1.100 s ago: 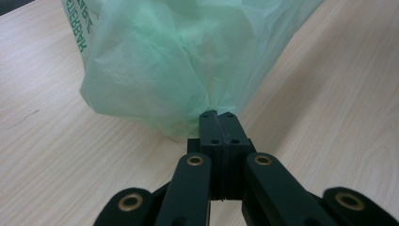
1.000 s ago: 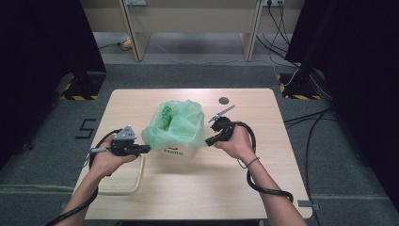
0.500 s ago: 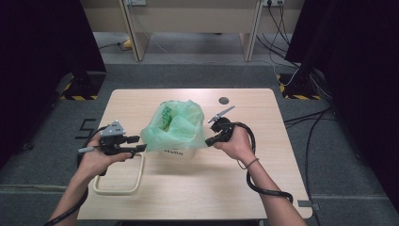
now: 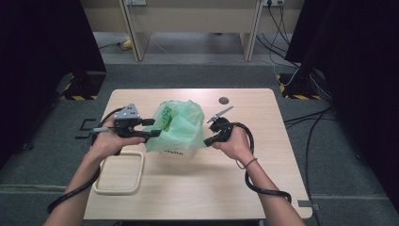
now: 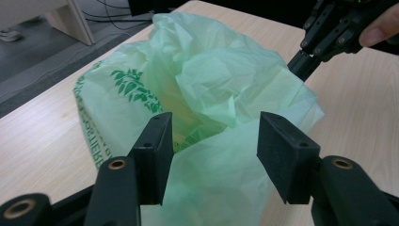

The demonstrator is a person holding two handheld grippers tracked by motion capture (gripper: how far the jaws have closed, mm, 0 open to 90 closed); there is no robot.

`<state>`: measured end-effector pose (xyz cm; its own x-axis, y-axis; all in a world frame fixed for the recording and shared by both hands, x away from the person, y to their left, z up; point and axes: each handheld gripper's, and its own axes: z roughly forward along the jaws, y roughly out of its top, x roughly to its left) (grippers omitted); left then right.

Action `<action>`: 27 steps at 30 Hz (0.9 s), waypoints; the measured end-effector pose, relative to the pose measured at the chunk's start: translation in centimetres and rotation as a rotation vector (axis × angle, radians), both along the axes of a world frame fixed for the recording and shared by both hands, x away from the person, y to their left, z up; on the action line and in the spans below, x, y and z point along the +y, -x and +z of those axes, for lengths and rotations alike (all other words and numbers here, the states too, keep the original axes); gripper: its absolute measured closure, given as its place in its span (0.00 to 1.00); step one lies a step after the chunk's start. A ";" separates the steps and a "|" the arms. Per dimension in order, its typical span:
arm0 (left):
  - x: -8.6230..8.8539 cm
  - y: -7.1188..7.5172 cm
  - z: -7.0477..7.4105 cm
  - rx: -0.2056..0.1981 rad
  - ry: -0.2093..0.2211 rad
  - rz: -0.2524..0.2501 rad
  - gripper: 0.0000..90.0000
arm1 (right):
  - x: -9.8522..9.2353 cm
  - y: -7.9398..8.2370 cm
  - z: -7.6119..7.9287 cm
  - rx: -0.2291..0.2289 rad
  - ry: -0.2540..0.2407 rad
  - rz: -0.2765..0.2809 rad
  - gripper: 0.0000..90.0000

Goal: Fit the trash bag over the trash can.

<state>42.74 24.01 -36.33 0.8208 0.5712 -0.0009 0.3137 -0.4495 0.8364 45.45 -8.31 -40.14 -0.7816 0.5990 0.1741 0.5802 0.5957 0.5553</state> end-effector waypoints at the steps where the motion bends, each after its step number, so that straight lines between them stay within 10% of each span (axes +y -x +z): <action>1: -0.2 -0.2 -0.1 0.010 -0.006 -0.011 0.50 | 0.0 0.0 0.0 0.000 -0.001 -0.003 1.00; 14: -0.7 0.7 -1.3 0.006 -0.082 -0.261 0.77 | -0.6 0.4 0.3 0.006 -0.022 -0.013 1.00; 27: -0.4 2.0 -3.9 0.057 -0.106 -0.241 0.99 | -0.8 0.5 -0.2 0.015 -0.020 -0.015 1.00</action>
<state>40.72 23.59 -40.27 0.9336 0.3584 -0.0015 0.2321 -0.6013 0.7645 45.00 -9.12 -40.31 -0.7698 0.6068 0.1979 0.5975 0.5761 0.5577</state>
